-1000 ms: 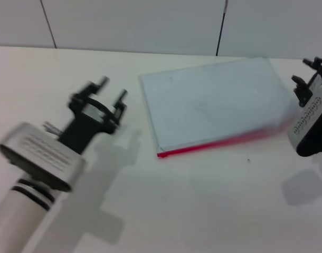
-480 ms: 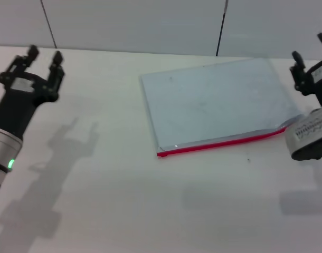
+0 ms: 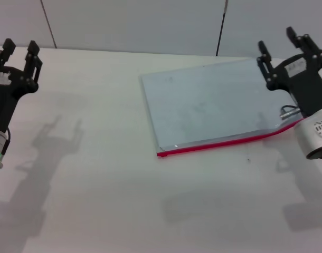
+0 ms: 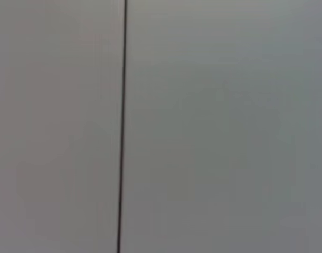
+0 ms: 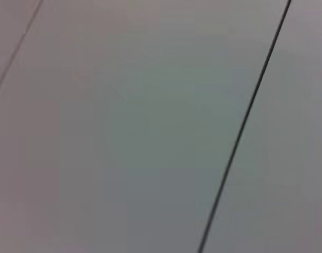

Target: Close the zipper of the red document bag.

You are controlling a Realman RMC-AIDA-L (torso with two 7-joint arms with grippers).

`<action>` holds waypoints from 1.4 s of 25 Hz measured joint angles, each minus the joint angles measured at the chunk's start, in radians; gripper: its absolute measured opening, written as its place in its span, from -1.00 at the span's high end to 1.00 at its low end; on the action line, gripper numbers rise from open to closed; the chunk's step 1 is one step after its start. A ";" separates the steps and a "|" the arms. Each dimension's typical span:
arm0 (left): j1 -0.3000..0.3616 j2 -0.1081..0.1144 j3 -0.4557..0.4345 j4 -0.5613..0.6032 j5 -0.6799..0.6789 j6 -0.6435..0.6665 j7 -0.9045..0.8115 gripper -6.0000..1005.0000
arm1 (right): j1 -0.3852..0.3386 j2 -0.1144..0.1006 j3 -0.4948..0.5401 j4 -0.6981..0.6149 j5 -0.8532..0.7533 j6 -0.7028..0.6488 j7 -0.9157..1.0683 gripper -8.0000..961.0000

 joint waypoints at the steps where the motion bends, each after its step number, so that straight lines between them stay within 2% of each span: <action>1: 0.000 -0.001 0.000 0.000 -0.011 0.000 -0.014 0.00 | 0.006 0.000 -0.008 0.003 0.000 0.003 0.027 -0.18; 6: -0.002 0.000 0.000 0.001 -0.036 0.001 -0.070 0.01 | 0.014 0.001 -0.053 -0.018 0.006 0.009 0.134 -0.17; 14: -0.004 0.001 0.000 0.001 -0.037 0.001 -0.087 0.02 | 0.015 0.004 -0.071 -0.051 0.003 0.018 0.138 -0.17; 25: -0.006 0.003 0.000 0.001 -0.037 0.017 -0.088 0.02 | 0.000 0.003 -0.073 -0.040 0.009 0.072 0.140 -0.17; 35: -0.018 0.003 0.009 0.001 -0.029 0.022 -0.089 0.02 | 0.000 0.003 -0.074 -0.039 0.009 0.066 0.141 -0.16</action>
